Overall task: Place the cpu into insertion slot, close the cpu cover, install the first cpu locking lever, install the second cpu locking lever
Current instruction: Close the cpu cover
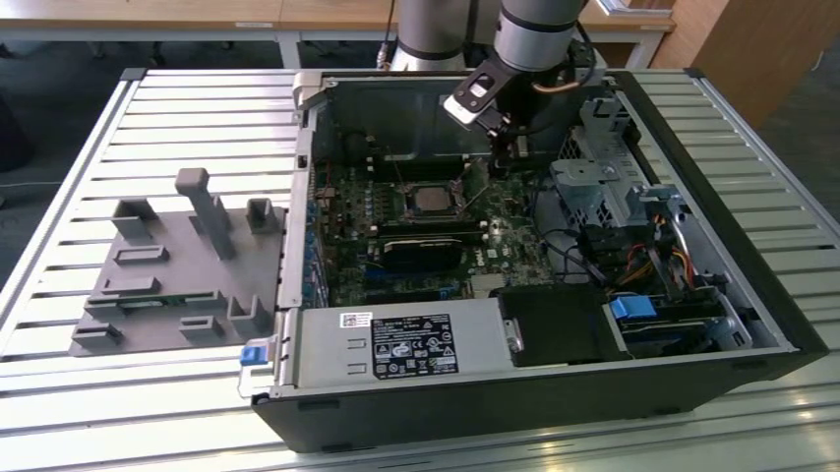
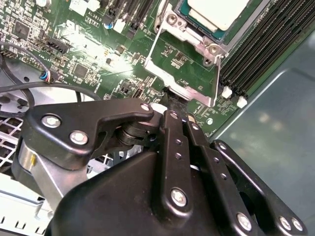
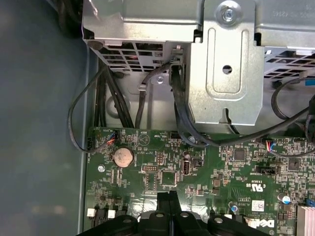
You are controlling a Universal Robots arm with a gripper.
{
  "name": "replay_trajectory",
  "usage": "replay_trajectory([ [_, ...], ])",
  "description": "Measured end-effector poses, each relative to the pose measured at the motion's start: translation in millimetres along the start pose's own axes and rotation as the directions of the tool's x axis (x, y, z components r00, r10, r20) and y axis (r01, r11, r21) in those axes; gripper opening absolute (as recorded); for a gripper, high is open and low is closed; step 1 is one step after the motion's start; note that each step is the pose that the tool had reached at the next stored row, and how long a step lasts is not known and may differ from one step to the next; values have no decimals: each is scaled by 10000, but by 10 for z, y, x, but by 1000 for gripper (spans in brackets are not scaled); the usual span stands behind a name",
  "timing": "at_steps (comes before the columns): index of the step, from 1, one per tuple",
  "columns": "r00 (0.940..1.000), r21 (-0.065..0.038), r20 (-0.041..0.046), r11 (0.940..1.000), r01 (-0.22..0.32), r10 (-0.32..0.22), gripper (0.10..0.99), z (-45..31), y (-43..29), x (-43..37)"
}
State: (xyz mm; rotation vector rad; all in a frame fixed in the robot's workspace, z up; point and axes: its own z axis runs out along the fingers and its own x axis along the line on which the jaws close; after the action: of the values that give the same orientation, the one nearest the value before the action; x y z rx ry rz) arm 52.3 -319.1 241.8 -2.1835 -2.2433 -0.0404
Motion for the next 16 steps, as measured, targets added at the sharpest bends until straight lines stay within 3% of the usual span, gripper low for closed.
replay_trajectory([
  [16,10000,0,0,10000,1,-1,106,0,-84,2],
])
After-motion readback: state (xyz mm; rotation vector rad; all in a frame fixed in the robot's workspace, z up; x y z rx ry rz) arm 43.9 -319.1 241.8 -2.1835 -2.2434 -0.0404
